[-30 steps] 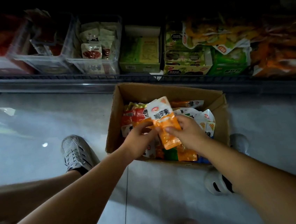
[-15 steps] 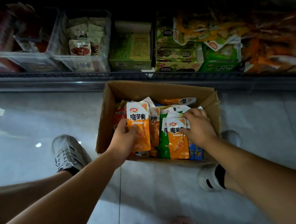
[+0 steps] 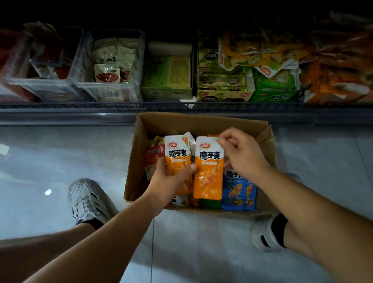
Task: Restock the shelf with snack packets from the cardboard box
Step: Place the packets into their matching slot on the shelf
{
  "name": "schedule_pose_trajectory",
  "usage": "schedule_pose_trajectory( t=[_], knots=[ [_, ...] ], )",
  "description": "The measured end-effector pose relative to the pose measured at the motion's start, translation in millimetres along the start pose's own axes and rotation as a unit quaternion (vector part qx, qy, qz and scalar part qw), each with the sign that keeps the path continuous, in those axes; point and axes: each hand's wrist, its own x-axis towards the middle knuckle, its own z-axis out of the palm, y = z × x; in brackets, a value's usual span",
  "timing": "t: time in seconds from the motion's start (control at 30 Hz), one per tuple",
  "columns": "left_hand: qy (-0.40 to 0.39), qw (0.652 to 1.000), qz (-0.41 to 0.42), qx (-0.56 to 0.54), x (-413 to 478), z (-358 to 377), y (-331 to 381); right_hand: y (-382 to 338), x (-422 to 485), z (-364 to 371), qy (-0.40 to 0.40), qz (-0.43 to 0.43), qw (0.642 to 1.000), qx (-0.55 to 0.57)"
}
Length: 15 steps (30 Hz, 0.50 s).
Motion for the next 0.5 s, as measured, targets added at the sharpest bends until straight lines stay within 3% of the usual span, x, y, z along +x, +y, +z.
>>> schedule_pose_trajectory(
  t=[0.13, 0.2, 0.3, 0.4, 0.5],
  knots=[
    [0.007, 0.999, 0.004, 0.041, 1, 2, 1, -10, 10, 22, -0.059, 0.060, 0.994, 0.070],
    [0.039, 0.998, 0.018, 0.041, 3, -6, -1, 10, 23, 16, -0.024, 0.040, 0.998, -0.051],
    [0.100, 0.994, 0.024, 0.023, 4, -22, -4, 45, 40, -5, -0.052, -0.001, 0.956, -0.289],
    [0.121, 0.993, 0.011, 0.013, 5, -27, -6, 64, 47, -8, -0.120, -0.001, 0.918, -0.378],
    [0.107, 0.994, 0.009, 0.031, 7, -25, -9, 67, 51, 2, -0.091, -0.015, 0.900, -0.425]
  ],
)
